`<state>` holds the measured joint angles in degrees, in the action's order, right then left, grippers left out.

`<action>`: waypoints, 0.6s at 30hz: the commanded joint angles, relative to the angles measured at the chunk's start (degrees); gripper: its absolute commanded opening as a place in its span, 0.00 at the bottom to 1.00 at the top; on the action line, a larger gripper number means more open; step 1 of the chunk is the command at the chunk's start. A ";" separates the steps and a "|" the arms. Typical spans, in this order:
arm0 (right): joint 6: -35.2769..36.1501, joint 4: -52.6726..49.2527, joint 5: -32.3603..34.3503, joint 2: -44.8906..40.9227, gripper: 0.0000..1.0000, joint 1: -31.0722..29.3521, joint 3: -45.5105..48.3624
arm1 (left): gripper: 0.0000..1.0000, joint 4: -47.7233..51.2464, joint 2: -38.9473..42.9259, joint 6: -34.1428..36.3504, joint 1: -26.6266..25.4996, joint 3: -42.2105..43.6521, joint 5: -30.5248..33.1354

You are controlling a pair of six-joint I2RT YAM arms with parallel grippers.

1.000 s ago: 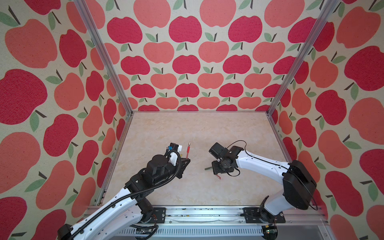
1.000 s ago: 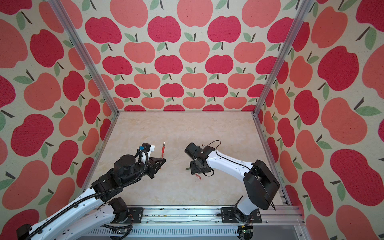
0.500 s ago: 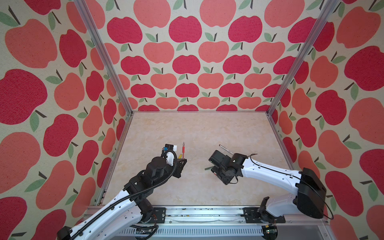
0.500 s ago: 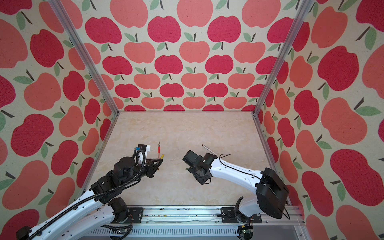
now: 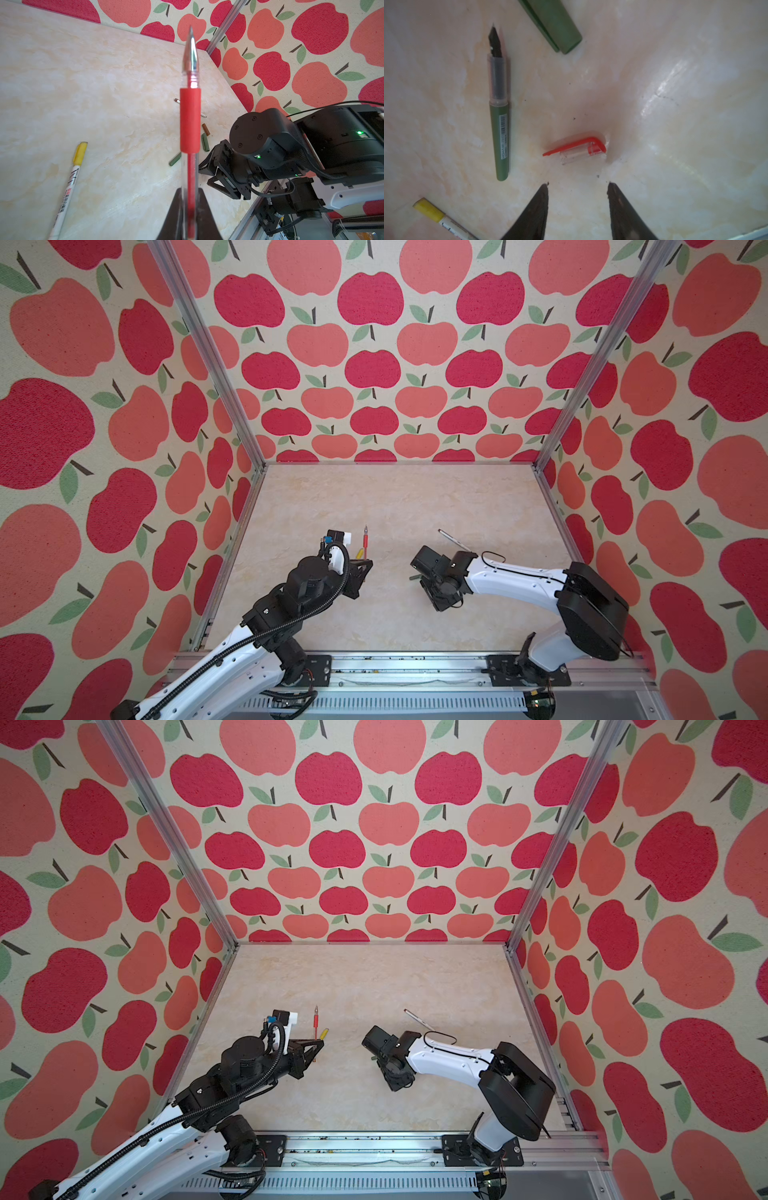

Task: Insert the pens into the pen caps
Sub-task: 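Lower the right gripper onto the clear red-clipped cap and close on it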

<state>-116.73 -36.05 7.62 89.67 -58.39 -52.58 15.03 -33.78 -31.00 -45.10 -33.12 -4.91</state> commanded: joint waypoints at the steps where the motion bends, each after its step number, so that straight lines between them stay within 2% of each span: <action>1: -0.54 0.63 -0.38 1.57 0.49 1.58 0.92 | 0.00 1.48 1.17 -0.24 0.26 0.30 0.16; 8: 0.69 2.59 -1.56 3.82 0.47 3.56 1.88 | 0.00 1.19 1.02 0.98 0.26 -0.17 -1.85; 13: 3.67 0.12 -0.97 5.22 0.35 5.22 0.38 | 0.00 1.75 0.56 1.98 0.28 -0.70 -2.72; 18: 7.67 -2.03 -2.33 7.32 0.31 6.62 -1.29 | 0.00 2.11 1.59 1.97 0.25 -0.23 -1.96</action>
<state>-112.77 -34.85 4.71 94.37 -52.77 -53.49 15.07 -32.99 -30.11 -45.10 -33.12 -6.70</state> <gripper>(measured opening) 0.310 0.120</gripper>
